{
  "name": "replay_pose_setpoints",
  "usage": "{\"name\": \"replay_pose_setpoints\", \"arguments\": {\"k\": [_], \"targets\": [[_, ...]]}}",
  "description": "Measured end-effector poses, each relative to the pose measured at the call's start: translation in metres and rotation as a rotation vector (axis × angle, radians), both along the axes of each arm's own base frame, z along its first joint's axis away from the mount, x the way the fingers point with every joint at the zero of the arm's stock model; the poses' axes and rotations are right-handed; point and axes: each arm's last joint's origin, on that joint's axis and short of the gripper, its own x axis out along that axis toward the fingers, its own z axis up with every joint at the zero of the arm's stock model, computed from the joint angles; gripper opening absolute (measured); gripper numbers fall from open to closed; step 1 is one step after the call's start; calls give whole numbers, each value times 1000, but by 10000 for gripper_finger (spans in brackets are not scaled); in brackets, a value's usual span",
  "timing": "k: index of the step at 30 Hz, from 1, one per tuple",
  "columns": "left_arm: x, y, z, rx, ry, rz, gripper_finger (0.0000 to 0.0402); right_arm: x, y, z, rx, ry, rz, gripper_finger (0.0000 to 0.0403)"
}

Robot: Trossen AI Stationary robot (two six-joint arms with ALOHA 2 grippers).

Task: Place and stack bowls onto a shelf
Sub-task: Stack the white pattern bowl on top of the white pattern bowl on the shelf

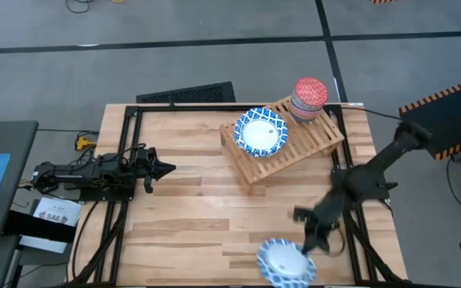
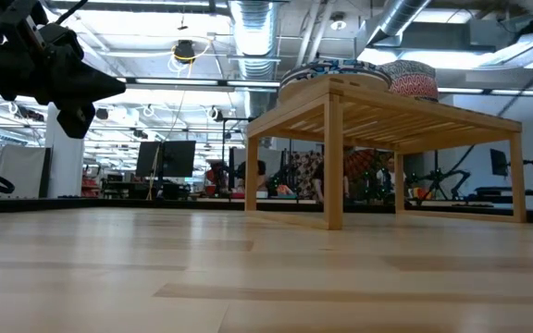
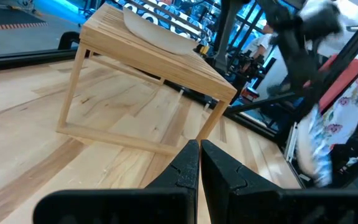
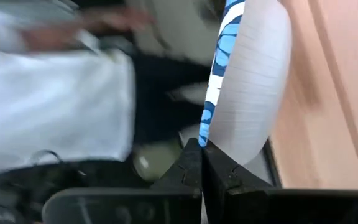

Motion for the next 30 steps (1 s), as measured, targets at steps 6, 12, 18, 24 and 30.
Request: {"name": "replay_pose_setpoints", "arguments": {"k": [6, 12, 18, 24, 30], "targets": [[0, 0, 0, 0, 0, 0, 0, 6, -63, 68, 53, -334, -132, 16], [0, 0, 0, 0, 0, 0, 0, 5, -114, 122, -23, -578, -288, 16], [0, 0, 0, 0, 1, 0, 0, 0, -167, 148, -196, -566, -650, 16], [0, 0, 0, 0, 1, 0, 0, -16, -201, 146, -298, -485, -897, 16], [0, 0, 0, 0, 1, 0, 0, -25, -214, 134, -358, -339, -952, 16]]}}
